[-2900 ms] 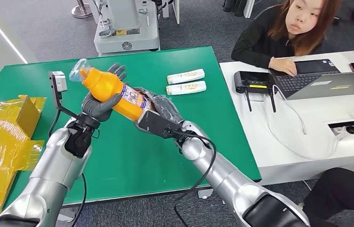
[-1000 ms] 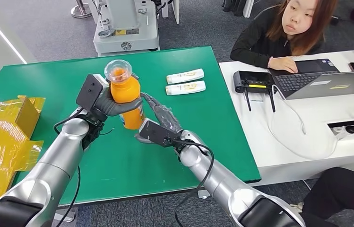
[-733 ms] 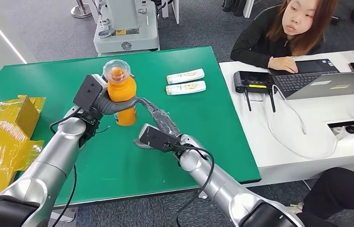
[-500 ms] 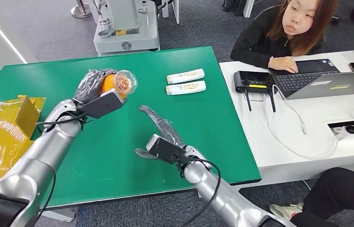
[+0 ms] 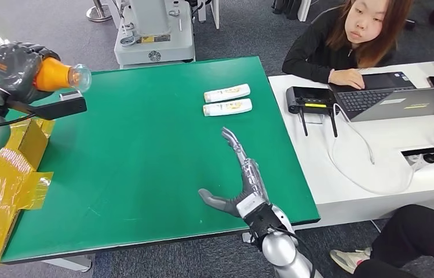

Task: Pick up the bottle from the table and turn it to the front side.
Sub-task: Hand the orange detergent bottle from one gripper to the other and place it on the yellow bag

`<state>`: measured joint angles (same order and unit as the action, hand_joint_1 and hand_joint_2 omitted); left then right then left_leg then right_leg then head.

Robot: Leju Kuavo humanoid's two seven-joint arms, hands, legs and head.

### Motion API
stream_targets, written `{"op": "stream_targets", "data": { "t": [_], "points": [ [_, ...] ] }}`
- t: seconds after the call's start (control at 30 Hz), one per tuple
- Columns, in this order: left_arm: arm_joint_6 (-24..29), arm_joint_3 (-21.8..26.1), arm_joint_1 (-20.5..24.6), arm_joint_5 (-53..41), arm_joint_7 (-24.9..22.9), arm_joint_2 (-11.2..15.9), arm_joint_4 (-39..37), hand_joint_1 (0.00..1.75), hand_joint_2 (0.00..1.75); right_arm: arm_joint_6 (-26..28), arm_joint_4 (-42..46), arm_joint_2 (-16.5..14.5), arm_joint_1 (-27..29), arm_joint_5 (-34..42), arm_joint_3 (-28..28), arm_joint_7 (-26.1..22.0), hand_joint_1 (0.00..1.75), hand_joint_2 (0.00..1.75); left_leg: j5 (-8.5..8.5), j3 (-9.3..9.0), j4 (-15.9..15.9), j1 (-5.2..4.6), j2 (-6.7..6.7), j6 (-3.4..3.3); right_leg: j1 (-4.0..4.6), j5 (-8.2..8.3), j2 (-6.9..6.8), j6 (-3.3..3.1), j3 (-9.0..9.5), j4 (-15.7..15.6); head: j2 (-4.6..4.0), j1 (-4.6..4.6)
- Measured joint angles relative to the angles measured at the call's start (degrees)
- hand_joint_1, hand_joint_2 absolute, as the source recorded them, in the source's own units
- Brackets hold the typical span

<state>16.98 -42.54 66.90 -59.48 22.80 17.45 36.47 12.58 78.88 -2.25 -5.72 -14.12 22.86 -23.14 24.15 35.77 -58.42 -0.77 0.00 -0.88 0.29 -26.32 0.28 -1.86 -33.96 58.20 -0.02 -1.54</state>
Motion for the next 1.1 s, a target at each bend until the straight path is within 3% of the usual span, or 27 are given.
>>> {"op": "stream_targets", "data": {
  "t": [0.23,0.4,0.57,0.9,1.1],
  "points": [
    [-0.6,-0.4,0.8,-5.8,-3.0,2.4,1.5,1.75,1.75,0.2,3.4,0.0,2.0,-0.9,-1.1,0.5,0.0,1.75,0.0,0.02,0.0,0.01,0.0,0.0,0.01,0.01,-0.01,-0.01,0.01,0.0,0.0,0.01],
    [-6.8,-0.4,0.5,-6.3,-5.8,10.5,7.8,1.75,1.75,-0.4,11.7,0.0,8.6,-1.0,-5.7,0.1,0.0,1.75,0.03,0.06,0.0,0.0,0.05,0.03,0.0,0.01,0.05,-0.03,-0.02,0.0,0.0,-0.01],
    [-7.6,2.2,-3.3,-4.5,-6.5,15.7,10.4,1.75,1.75,-0.8,15.3,0.1,11.2,0.3,-8.7,-1.1,0.0,1.75,0.04,0.05,0.0,0.04,0.05,0.06,0.05,-0.01,0.06,-0.06,-0.05,0.0,0.0,0.01],
    [-11.6,9.0,-8.2,-0.5,-6.8,21.4,11.2,1.75,1.75,-0.7,17.4,0.1,12.2,1.3,-10.6,-1.4,0.0,1.75,0.02,0.07,0.0,0.09,0.14,0.09,0.08,0.01,0.16,-0.1,-0.06,0.0,0.0,-0.02],
    [-15.8,15.2,-17.0,3.4,-5.5,24.6,14.1,1.75,1.75,-0.9,17.8,0.4,12.4,2.2,-10.7,-1.2,0.0,1.75,0.08,0.07,0.0,0.09,0.24,0.17,0.08,0.01,0.26,-0.11,-0.1,0.0,0.0,-0.02]
  ]
}}
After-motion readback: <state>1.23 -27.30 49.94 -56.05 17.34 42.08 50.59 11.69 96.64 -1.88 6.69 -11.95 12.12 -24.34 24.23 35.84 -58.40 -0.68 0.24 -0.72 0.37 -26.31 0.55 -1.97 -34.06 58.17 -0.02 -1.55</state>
